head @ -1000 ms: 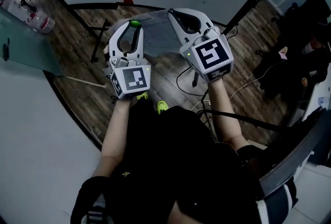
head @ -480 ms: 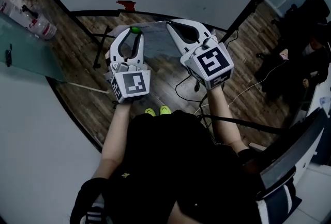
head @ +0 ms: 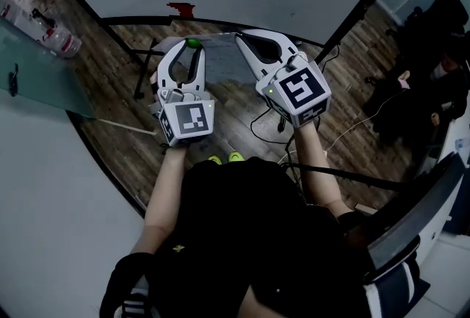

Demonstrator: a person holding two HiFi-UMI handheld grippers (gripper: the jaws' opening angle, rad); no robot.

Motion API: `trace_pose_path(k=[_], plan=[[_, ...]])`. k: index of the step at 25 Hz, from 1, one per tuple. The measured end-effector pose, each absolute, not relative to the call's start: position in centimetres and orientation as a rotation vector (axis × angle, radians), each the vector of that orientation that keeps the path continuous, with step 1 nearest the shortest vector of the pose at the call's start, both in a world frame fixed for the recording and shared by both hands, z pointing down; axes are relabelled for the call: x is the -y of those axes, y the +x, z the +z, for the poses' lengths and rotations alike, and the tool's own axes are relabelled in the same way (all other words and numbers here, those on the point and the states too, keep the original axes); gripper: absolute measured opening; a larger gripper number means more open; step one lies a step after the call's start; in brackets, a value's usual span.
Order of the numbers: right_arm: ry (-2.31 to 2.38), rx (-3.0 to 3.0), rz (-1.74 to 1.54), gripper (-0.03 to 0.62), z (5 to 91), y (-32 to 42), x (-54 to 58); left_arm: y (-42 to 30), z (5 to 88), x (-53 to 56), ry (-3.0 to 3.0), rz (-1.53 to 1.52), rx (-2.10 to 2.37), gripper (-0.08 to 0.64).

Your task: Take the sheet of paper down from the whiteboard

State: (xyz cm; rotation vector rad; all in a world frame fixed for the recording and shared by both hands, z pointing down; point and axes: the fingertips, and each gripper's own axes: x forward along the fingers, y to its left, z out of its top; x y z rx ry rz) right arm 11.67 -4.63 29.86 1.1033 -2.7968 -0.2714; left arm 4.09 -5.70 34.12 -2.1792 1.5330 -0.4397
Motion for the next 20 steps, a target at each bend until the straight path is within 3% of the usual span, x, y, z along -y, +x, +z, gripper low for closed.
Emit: trace_pose_path(k=[20], plan=[[1.085, 2.787, -0.253, 0.026, 30.60, 11.98, 4.85, 4.84, 34.59, 6.14, -2.191, -0.435, -1.524, 0.137]])
